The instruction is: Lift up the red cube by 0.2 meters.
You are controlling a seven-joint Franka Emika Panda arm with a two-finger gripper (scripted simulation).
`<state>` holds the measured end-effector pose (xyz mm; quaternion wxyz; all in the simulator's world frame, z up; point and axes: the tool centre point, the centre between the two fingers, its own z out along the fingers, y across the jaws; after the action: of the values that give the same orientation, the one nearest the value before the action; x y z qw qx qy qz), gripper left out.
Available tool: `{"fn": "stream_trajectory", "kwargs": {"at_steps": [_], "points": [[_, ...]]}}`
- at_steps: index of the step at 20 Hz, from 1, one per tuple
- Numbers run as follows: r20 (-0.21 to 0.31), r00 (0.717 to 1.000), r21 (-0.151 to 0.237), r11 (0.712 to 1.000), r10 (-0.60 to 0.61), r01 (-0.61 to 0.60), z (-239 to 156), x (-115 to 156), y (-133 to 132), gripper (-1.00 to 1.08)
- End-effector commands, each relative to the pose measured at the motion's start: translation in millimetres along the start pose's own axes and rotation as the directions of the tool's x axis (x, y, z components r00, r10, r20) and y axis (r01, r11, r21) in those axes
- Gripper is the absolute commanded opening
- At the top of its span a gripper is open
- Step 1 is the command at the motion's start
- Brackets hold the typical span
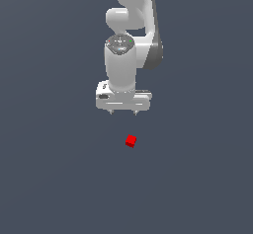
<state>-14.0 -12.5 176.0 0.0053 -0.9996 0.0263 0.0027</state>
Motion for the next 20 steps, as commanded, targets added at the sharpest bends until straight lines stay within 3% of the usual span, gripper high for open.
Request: {"fn": "stream_trajectory", "kwargs": {"at_steps": [1,10,20], "points": [[0.000,1.000,0.000,1.000,0.000,0.000,0.0,0.0,0.0,1.00],[-0.001,0.999,-0.001,0.999,0.043,-0.043,21.1,6.1,-6.1,1.00],[-0.005,0.983,-0.006,0.983,0.181,-0.181,88.7,28.3,-23.0,1.00]]}}
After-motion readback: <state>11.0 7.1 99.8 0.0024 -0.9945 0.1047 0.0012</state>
